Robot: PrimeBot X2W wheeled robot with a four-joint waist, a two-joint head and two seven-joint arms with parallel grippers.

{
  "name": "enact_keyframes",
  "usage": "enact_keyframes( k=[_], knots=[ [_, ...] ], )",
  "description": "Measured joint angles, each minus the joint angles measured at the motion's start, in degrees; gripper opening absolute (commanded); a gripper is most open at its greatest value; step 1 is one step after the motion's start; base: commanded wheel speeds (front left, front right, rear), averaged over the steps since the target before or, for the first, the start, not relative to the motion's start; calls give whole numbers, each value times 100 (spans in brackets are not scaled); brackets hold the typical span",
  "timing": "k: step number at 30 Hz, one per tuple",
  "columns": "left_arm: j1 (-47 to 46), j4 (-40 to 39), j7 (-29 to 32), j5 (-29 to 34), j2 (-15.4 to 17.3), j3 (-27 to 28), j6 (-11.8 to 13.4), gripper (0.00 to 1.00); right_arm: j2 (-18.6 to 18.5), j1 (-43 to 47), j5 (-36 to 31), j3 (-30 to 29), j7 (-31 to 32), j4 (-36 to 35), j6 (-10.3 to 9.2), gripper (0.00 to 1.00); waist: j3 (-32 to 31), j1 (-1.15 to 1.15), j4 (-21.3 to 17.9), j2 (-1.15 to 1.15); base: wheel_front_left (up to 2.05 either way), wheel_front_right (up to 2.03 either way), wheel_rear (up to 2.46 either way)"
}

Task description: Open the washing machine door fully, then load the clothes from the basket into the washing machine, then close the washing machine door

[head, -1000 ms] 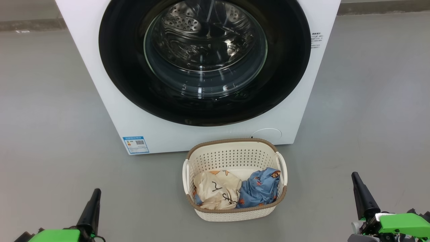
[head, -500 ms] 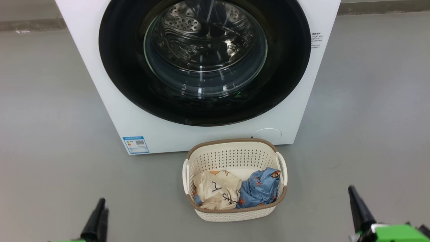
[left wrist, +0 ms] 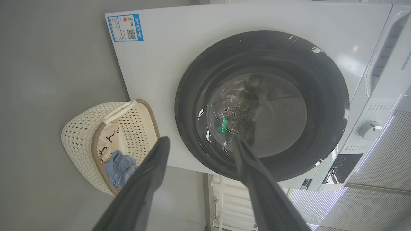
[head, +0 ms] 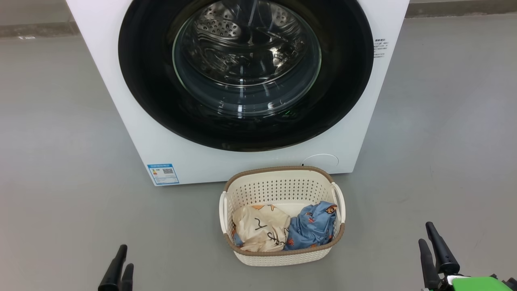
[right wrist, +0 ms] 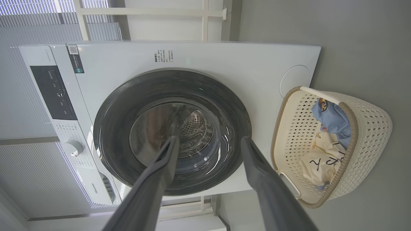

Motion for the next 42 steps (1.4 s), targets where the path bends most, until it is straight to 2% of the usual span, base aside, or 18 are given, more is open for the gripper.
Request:
enact_keyframes(
  k=[16,27,32,34,42],
  knots=[
    [-5,-159,-292,326,7,76,0,100,-4,1,-417,-62,-261,-214,0,100,-2,0,3,0,0,0,0],
    [-21,-508,-457,790,13,238,0,100,-7,-5,-1063,-70,-438,-676,0,100,-8,0,12,0,0,0,0],
    [-23,-702,-555,1192,19,255,2,100,-9,-6,-1291,-82,-539,-831,0,100,-14,0,15,0,0,0,0],
    [-23,-802,-579,1534,20,234,56,100,-9,-6,-1473,-25,-581,-882,0,100,-18,0,18,0,0,0,0],
    [-21,-1296,-706,2639,47,-54,453,100,-10,-6,-2136,35,-706,-1115,0,100,-17,0,12,0,0,0,0]
  ],
)
